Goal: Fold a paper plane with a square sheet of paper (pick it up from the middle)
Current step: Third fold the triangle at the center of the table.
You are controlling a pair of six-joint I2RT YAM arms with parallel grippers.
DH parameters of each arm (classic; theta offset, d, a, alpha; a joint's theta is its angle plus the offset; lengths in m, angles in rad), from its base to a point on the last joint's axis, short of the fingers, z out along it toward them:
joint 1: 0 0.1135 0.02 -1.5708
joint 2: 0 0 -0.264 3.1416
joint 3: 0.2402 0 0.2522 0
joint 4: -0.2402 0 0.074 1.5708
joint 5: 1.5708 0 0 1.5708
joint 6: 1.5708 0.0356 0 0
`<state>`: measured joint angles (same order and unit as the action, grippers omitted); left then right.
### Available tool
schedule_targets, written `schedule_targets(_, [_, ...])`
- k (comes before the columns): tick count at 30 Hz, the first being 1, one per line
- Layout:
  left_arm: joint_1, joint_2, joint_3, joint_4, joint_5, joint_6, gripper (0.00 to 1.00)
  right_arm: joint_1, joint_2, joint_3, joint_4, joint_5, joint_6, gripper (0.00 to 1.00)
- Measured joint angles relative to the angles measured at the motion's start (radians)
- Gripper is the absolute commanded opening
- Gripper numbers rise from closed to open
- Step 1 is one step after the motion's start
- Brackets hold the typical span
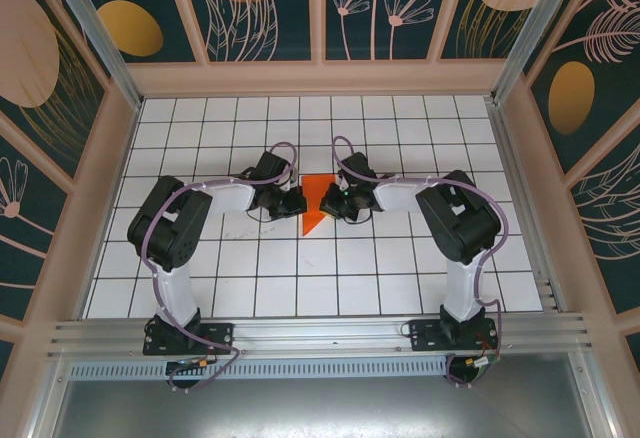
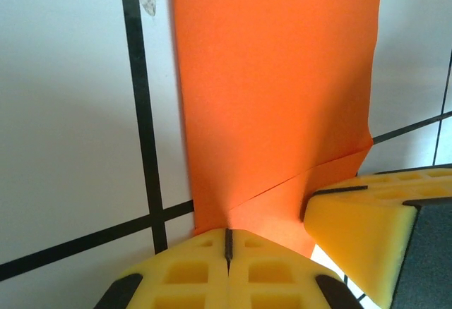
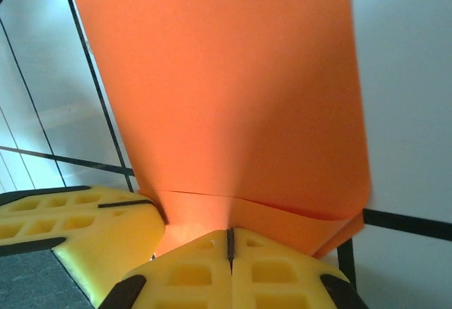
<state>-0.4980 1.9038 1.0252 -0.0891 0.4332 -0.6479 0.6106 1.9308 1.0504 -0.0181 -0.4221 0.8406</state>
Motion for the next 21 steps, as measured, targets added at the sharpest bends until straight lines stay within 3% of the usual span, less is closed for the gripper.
schedule_targets(8, [-0.007,0.001,0.006,-0.010,-0.023,0.024,0.00,-0.019,-0.069,-0.095,0.054,0.044,0.013,0.00])
schedule_targets(12, [-0.009,0.001,0.013,-0.020,-0.026,0.044,0.00,-0.042,-0.121,-0.101,-0.001,0.135,0.003,0.00])
schedule_targets(21, [-0.009,0.018,0.054,-0.054,-0.050,0.116,0.00,0.047,-0.108,-0.001,-0.001,0.177,-0.023,0.00])
